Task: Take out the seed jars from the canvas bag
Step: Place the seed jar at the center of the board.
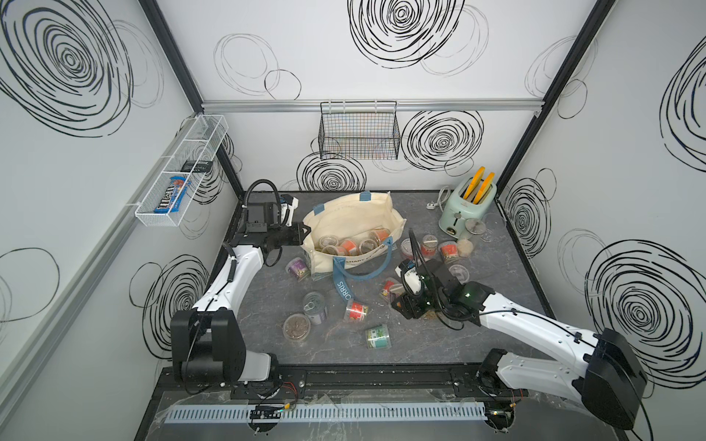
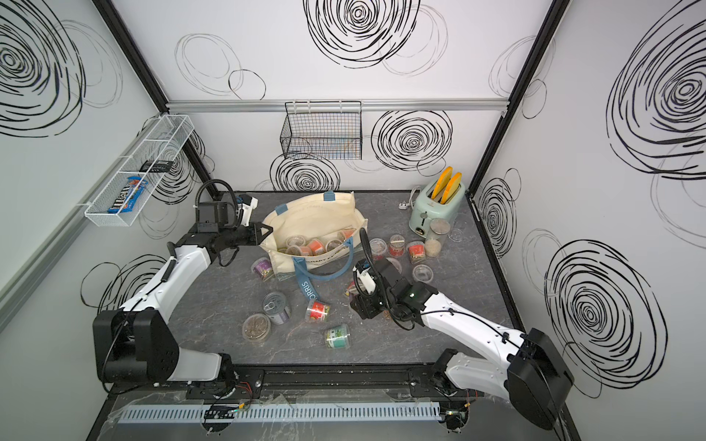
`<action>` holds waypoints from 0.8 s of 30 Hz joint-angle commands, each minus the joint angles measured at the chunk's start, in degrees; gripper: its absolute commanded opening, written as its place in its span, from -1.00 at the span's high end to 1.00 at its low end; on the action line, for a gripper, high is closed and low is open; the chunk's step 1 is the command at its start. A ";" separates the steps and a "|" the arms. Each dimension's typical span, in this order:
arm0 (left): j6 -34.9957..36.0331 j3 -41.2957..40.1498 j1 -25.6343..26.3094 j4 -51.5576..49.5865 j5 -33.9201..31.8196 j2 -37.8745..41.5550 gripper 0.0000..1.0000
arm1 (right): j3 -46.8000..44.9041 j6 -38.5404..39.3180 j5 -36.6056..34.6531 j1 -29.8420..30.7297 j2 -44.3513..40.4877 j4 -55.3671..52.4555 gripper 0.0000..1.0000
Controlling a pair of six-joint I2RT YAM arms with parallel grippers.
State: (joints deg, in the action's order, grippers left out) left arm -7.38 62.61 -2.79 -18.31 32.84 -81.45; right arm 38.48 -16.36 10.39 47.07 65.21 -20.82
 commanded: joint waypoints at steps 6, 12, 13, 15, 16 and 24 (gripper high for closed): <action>-0.36 -0.29 -0.90 5.98 0.56 2.42 1.00 | -9.80 -5.48 1.43 1.35 -1.59 8.33 -0.31; -0.10 -1.61 -0.90 7.05 0.60 3.63 1.00 | -11.81 -6.10 -0.88 2.56 -0.20 10.99 -0.43; -0.25 -1.70 -0.86 7.30 0.80 3.66 1.00 | -11.53 -5.95 -1.03 2.65 0.08 10.82 -0.45; -0.31 -1.62 -0.90 7.08 1.12 3.67 1.00 | -10.98 -5.68 -1.21 2.74 0.10 10.47 -0.52; -0.25 -1.40 -0.82 6.82 1.13 3.60 1.00 | -10.73 -5.72 -1.40 2.76 -0.20 10.28 -0.57; 0.40 -1.85 -0.74 6.54 1.51 4.65 1.00 | -4.65 -2.23 -4.05 2.76 -4.61 5.10 -0.74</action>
State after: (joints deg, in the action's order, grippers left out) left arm -7.49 60.69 -2.79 -17.04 33.19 -79.35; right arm 29.76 -20.67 8.21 49.41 62.96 -13.72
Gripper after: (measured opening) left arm 0.073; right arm 0.872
